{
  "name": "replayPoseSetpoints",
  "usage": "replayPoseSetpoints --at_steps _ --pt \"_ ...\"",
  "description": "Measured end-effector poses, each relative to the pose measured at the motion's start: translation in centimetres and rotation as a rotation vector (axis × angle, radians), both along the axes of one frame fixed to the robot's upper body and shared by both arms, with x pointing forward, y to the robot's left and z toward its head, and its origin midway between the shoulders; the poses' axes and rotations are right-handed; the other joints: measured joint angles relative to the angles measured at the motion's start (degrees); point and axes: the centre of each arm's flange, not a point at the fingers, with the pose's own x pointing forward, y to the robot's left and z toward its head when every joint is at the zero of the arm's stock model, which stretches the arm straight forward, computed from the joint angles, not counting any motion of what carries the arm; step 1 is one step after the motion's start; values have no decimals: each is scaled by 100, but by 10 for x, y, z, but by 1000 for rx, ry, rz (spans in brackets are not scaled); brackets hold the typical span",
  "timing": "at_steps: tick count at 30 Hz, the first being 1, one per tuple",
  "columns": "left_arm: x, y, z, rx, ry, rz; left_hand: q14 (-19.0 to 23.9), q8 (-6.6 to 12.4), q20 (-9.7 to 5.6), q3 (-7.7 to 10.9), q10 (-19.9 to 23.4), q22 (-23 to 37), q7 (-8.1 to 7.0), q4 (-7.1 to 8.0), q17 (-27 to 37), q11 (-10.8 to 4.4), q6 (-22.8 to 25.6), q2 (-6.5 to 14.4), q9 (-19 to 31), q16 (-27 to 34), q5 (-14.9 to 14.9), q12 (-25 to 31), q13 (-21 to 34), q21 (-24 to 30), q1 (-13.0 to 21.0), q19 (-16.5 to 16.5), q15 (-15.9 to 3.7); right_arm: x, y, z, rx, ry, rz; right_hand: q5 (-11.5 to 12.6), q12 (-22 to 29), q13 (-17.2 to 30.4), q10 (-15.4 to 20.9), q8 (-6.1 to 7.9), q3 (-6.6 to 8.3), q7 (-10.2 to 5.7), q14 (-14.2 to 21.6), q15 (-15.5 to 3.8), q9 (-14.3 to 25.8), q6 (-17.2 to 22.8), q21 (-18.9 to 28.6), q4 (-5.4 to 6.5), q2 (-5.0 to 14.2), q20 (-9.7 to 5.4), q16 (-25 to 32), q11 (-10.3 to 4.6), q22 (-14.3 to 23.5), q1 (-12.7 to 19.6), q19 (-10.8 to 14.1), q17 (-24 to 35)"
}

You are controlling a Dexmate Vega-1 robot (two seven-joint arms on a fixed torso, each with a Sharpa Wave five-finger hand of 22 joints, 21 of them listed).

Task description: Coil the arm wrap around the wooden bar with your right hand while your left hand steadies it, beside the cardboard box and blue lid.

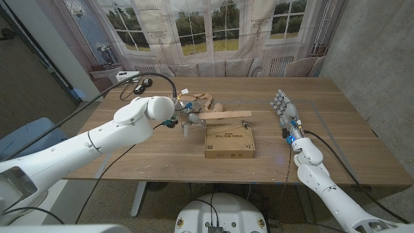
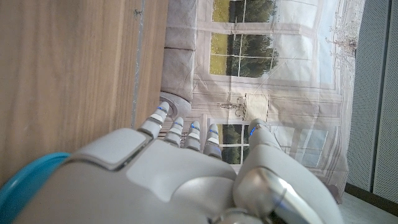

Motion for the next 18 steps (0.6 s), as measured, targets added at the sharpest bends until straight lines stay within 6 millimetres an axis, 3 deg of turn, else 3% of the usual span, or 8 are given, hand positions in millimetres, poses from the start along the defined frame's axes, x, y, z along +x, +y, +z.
replayPoseSetpoints --at_steps 5,12,16,18 --pt "-10 11 0 -64 -103 20 69 367 -37 -24 -43 132 1 23 190 -44 0 -9 487 128 202 426 -42 44 -423 102 6 -1 3 4 -15 -6 -6 0 0 0 1 25 0 0 0 0 0 0 0 0 0 0 0 1 0 0 0 0" --pt "-19 21 1 -90 -272 65 180 1042 -59 -23 -136 521 -32 24 291 -49 33 2 1262 256 461 1076 -69 198 -1018 184 14 -1 9 9 -41 -11 -25 0 0 0 53 26 0 31 0 0 0 31 0 0 0 0 0 -10 0 0 0 0" --pt "-23 24 15 -102 -393 84 254 1666 -80 -53 95 795 -80 57 325 14 304 -51 1855 407 545 1421 -69 271 -1426 265 27 -2 12 12 -49 -18 -18 0 0 0 53 26 0 31 0 0 0 31 0 0 0 0 0 -11 0 0 0 0" --pt "-26 25 20 -109 -439 87 312 2010 -109 25 278 890 -77 87 319 52 547 -50 2111 508 508 1500 -68 337 -1517 394 60 -2 13 13 -52 -20 -15 0 0 0 53 26 0 31 0 0 0 31 0 0 0 0 0 -11 0 0 0 0"
